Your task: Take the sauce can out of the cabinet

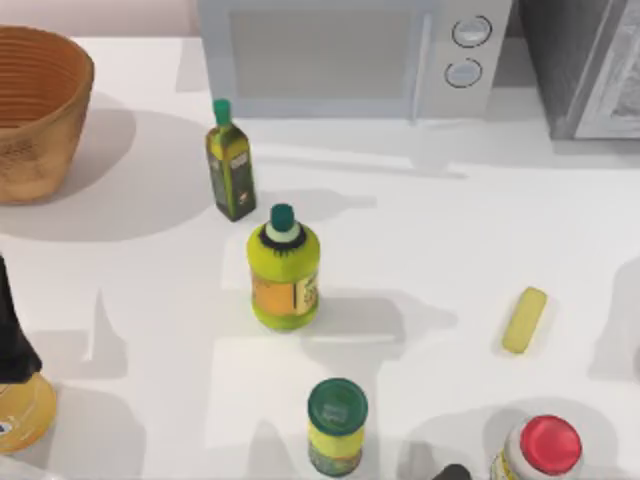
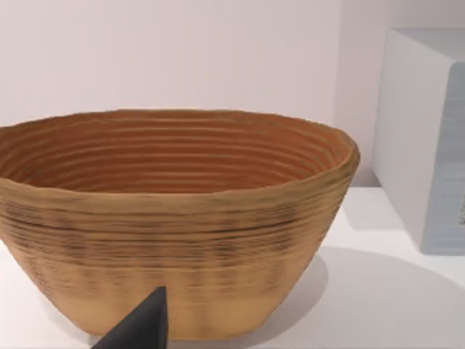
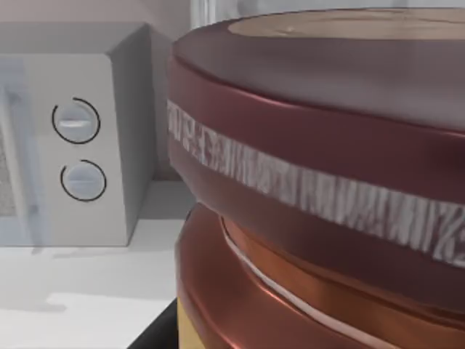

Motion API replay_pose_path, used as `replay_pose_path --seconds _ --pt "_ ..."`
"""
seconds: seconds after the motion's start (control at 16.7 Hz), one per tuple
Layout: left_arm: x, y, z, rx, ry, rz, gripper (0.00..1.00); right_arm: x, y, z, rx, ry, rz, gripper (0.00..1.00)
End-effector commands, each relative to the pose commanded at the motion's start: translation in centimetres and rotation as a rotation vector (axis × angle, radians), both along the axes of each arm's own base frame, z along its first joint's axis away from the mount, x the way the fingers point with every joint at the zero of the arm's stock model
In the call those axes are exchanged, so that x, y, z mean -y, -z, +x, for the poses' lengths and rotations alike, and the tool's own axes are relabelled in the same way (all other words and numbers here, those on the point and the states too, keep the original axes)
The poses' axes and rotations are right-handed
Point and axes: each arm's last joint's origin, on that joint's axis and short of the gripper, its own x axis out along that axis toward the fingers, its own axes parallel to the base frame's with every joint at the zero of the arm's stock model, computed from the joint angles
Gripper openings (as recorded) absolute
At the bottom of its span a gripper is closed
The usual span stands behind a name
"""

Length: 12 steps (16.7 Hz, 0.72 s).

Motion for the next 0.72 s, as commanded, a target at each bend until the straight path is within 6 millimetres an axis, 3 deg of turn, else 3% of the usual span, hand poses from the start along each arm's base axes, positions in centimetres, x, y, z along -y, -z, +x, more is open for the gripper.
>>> replay_pose_path --seconds 0.18,0.42,0.72 --pt "0.0 0.0 0.0 0.000 0.000 0.000 1.00 -0.1 -0.5 0.1 0.012 -0.010 0.001 0.00" --pt "0.0 0.0 0.0 0.000 0.000 0.000 1.00 -0.5 -2.8 1.0 0.051 -0.064 0.004 0.00" --pt "0.0 0.0 0.0 0.000 0.000 0.000 1.00 -1.7 -5.7 4.8 0.079 -0.179 0.007 0.00"
